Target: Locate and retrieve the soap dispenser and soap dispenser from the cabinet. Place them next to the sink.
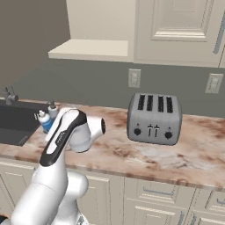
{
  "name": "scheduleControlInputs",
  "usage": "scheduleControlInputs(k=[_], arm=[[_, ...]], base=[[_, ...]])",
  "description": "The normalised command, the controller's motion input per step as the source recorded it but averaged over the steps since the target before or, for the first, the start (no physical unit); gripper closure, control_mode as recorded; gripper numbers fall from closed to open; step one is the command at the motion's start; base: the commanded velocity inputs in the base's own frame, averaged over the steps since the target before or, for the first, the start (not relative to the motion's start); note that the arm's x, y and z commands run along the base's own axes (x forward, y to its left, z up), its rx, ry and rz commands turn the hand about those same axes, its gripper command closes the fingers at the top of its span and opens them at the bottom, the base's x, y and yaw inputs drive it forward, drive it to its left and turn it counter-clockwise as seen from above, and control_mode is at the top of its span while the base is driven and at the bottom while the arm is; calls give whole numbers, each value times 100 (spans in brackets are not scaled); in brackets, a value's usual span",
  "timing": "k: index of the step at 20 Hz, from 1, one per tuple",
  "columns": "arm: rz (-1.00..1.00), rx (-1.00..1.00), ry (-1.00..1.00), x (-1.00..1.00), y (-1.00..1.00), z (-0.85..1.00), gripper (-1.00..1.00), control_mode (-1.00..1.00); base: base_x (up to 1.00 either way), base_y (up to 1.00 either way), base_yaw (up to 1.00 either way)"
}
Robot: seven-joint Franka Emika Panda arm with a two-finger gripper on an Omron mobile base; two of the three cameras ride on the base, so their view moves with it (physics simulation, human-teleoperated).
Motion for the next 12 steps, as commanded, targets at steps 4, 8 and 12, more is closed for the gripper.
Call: scheduleControlInputs(k=[4,8,12], arm=[[0,0,8,12,35,-31,100,-100],[-2,-1,3,11,34,-29,100,-100],[-1,0,2,9,34,-32,100,-100]], base=[[0,0,0],[0,0,0],[0,0,0]])
